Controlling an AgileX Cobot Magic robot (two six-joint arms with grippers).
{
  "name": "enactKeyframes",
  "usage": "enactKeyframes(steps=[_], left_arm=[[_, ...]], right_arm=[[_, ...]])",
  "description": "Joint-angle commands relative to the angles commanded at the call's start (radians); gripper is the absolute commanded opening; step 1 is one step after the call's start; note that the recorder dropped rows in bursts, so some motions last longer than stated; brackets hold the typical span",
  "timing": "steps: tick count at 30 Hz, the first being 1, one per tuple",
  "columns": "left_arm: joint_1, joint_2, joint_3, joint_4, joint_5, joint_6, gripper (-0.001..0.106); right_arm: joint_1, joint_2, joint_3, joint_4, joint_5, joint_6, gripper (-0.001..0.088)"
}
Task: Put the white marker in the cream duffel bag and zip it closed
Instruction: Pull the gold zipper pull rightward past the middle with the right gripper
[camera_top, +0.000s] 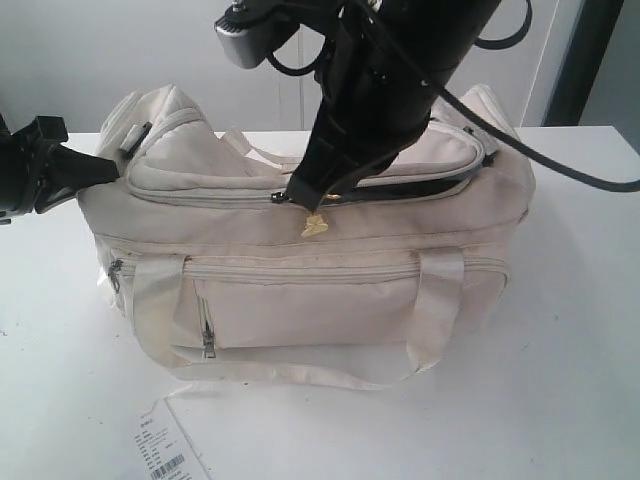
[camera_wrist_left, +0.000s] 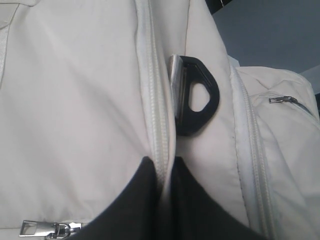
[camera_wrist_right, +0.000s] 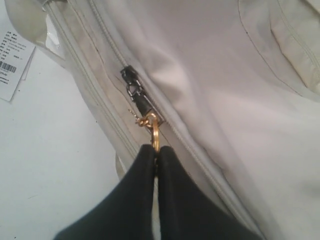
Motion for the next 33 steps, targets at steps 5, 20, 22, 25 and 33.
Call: enactKeyframes(steps=[5, 20, 22, 25, 33], left_arm=[[0.000, 0.000, 0.000, 0.000, -0.003, 0.002, 0.000], [0.000, 0.000, 0.000, 0.000, -0.004, 0.002, 0.000], [0.000, 0.000, 0.000, 0.000, -0.004, 0.002, 0.000], [0.000, 0.000, 0.000, 0.004, -0.004, 0.002, 0.000], [0.000, 0.000, 0.000, 0.003, -0.004, 0.010, 0.000]], right_arm=[[0.000, -0.024, 0.061, -0.032, 0.000, 0.000, 0.0000], [-0.040, -0.059, 0.064, -0.051, 0.000, 0.000, 0.0000], [-0.042, -0.059, 0.064, -0.051, 0.000, 0.000, 0.0000], [-0.049, -0.059, 0.064, -0.051, 0.000, 0.000, 0.0000], [-0.058, -0.070, 0.064, -0.051, 0.000, 0.000, 0.0000]])
